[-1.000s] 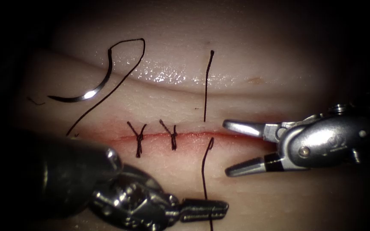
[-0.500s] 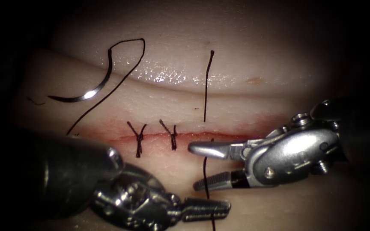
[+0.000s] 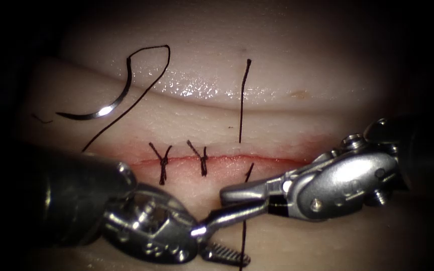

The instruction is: Wound Closure

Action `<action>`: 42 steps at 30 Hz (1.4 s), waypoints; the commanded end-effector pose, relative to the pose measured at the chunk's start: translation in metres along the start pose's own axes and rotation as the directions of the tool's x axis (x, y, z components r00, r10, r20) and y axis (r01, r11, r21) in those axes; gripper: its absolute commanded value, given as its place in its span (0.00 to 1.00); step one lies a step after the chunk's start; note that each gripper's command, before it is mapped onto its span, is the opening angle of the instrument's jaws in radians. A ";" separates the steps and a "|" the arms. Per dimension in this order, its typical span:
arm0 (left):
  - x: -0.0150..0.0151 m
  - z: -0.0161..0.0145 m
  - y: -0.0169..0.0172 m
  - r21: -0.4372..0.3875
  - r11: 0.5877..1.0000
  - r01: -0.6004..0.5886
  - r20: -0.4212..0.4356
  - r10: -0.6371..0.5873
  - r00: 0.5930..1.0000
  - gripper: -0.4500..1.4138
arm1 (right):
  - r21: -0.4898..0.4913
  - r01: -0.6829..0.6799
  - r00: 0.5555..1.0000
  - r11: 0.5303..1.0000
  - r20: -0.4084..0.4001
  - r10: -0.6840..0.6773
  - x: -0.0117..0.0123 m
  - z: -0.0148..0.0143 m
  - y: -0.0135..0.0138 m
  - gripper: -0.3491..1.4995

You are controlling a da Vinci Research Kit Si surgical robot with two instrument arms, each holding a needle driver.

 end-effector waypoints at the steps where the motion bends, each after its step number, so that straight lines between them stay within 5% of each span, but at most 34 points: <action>1: -0.0001 0.0008 0.0005 -0.002 1.000 0.004 -0.002 -0.004 1.000 0.79 | -0.003 -0.007 1.000 1.000 0.005 0.007 -0.0007 0.0008 0.0001 0.00; 3: 0.0000 0.0009 0.0006 -0.002 1.000 0.003 0.000 -0.003 1.000 0.71 | -0.011 -0.017 1.000 1.000 0.021 0.017 -0.0012 0.0007 0.0005 0.00; 6: 0.0001 0.0007 0.0006 0.002 1.000 0.003 -0.039 -0.003 0.999 0.39 | -0.017 -0.037 0.999 0.999 0.033 0.037 -0.0022 0.0003 0.0013 0.00; 7: 0.0001 0.0007 0.0007 0.017 1.000 0.010 -0.048 -0.009 0.999 0.38 | -0.019 -0.039 0.999 0.999 0.036 0.040 -0.0024 0.0002 0.0016 0.00; 13: 0.0003 0.0002 0.0009 0.150 0.988 0.021 -0.091 -0.007 0.996 0.47 | -0.026 -0.062 0.998 0.998 0.030 0.062 -0.0044 -0.0010 0.0033 0.00; 25: 0.0011 -0.0001 0.0008 0.172 0.985 0.010 -0.101 0.007 0.995 0.74 | -0.036 -0.114 0.993 0.993 0.033 0.115 -0.0079 -0.0017 0.0051 0.00; 42: 0.0007 0.0015 0.0001 0.180 0.983 -0.043 -0.110 0.063 0.992 0.76 | -0.055 -0.204 0.978 0.977 0.033 0.206 -0.0108 -0.0018 0.0072 0.00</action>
